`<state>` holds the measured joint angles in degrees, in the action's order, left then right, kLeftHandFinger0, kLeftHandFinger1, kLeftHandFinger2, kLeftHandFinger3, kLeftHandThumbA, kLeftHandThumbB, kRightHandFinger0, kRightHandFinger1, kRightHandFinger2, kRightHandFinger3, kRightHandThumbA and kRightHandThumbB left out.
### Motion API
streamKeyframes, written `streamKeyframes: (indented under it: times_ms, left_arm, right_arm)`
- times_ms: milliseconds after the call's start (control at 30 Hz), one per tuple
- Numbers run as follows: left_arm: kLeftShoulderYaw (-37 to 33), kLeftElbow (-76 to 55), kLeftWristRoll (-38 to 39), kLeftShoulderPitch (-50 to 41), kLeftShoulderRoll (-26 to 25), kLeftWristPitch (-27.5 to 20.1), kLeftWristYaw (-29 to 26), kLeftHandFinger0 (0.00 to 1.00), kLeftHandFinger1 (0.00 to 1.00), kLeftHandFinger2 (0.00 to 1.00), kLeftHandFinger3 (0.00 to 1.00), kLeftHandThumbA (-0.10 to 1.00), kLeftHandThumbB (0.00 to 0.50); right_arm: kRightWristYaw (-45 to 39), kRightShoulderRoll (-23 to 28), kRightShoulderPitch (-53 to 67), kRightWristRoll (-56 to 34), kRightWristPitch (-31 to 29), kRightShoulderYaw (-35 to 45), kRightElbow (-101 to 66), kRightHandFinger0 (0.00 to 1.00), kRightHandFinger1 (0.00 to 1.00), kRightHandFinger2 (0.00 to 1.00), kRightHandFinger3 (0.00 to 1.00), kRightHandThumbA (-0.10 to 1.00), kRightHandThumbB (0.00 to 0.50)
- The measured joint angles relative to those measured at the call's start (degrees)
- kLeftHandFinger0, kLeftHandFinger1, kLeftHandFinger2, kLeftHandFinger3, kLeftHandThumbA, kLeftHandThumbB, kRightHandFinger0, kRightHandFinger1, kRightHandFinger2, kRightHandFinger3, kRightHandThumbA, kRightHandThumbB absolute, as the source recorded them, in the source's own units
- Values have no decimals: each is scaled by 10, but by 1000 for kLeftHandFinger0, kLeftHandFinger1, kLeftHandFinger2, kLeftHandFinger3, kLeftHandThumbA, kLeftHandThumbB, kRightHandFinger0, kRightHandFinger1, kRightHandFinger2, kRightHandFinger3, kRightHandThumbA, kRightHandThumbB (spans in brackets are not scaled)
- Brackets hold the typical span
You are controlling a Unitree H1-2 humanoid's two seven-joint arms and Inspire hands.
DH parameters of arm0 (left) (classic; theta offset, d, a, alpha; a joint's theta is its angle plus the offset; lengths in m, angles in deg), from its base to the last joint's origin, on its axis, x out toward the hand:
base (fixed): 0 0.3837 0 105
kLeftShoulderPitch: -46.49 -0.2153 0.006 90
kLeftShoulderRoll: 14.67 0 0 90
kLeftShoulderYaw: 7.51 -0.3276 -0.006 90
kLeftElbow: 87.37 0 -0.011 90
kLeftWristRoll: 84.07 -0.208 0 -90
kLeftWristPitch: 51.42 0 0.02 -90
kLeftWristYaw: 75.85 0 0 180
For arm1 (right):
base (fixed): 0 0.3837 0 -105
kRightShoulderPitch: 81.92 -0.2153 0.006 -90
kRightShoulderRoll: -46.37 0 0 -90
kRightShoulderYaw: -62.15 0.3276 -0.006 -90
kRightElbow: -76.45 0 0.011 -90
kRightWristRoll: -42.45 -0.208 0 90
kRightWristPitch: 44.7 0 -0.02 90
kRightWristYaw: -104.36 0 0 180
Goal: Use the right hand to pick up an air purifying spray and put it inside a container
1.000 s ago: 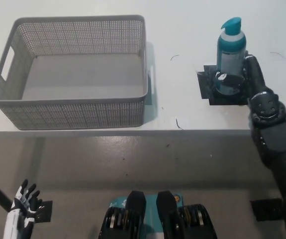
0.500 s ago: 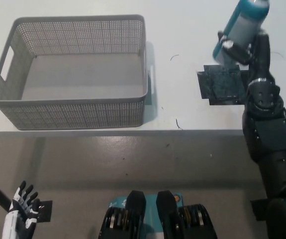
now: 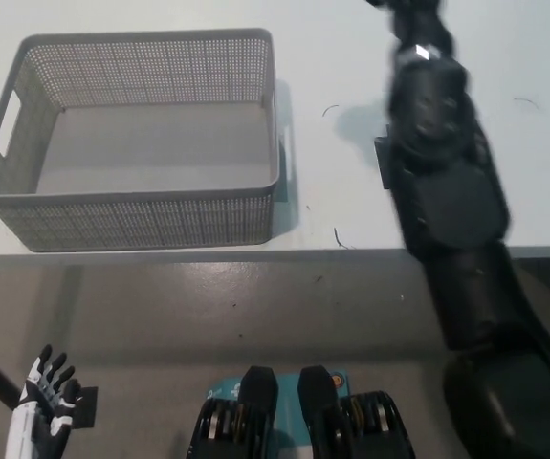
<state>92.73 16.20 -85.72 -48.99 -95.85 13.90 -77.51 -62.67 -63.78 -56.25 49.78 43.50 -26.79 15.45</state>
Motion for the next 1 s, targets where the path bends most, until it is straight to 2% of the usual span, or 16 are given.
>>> streamKeyframes:
  times_ms: [100, 200, 300, 333, 467, 533, 633, 700, 767, 800, 833, 867, 900, 933, 1000]
  left_arm:
    - [-1, 0, 0, 3, 0, 0, 0, 858, 909, 960, 1000, 792, 233]
    - [-3, 0, 0, 9, 0, 0, 0, 862, 919, 969, 1000, 826, 289]
    - [-4, -2, 0, 9, 0, 0, 0, 869, 930, 978, 1000, 818, 311]
    - [-4, -3, 0, 9, 0, 0, 0, 878, 935, 979, 1000, 805, 306]
    - [-5, -6, 0, 10, 1, 0, 0, 853, 916, 958, 1000, 802, 296]
    - [-5, -6, -1, 10, 1, 0, 0, 850, 916, 960, 1000, 797, 261]
    - [-6, -7, -2, 10, 2, 0, 0, 845, 915, 974, 1000, 786, 221]
    - [-6, -7, -2, 10, 2, 0, 0, 843, 914, 971, 1000, 789, 216]
    - [-7, -7, -3, 9, 2, 0, 0, 837, 910, 959, 1000, 805, 225]
    - [-7, -7, -3, 9, 2, 0, 0, 837, 910, 959, 1000, 805, 221]
    - [-7, -7, -4, 9, 2, 0, 0, 838, 914, 960, 1000, 804, 214]
    - [-7, -7, -4, 10, 2, 0, 0, 840, 916, 960, 1000, 794, 203]
    - [-7, -7, -4, 10, 2, 0, 0, 841, 917, 960, 1000, 787, 202]
    - [-7, -7, -5, 9, 2, 0, 0, 842, 917, 956, 1000, 770, 211]
    - [-7, -7, -6, 9, 2, 0, 0, 843, 909, 948, 1000, 703, 180]
  right_arm:
    - [-5, -19, -24, 0, 1, -15, 8, 264, 257, 381, 392, -100, 371]
    - [-11, -39, -42, 0, -1, -31, 44, 268, 262, 395, 408, -100, 363]
    - [-14, -49, -47, 1, -8, -45, 104, 258, 255, 388, 408, -100, 370]
    - [-15, -50, -47, 1, -11, -48, 121, 262, 269, 388, 406, -100, 391]
    - [-15, -50, -46, 5, -23, -61, 200, 162, 235, 365, 385, -100, 415]
    - [-13, -50, -43, 9, -32, -68, 231, 189, 239, 351, 386, -100, 411]
    - [-10, -49, -39, 13, -45, -73, 276, 273, 281, 383, 418, -100, 380]
    - [-8, -49, -34, 14, -51, -74, 298, 286, 294, 395, 424, -100, 372]
    - [-8, -49, -28, 13, -55, -74, 314, 250, 292, 402, 424, -100, 383]
    - [-8, -49, -22, 13, -64, -73, 329, 287, 338, 429, 443, -100, 389]
    - [-8, -49, -19, 12, -67, -73, 335, 483, 582, 655, 654, -9, 425]
    - [-8, -48, -16, 13, -72, -74, 344, 648, 830, 988, 956, 98, 467]
    - [-8, -48, -13, 14, -74, -77, 349, 687, 894, 1000, 1000, 113, 483]
    - [-9, -46, -9, 15, -78, -80, 352, 1000, 1000, 1000, 1000, 310, 499]
    - [-17, -43, -9, 15, -81, -82, 352, 1000, 1000, 1000, 1000, 467, 500]
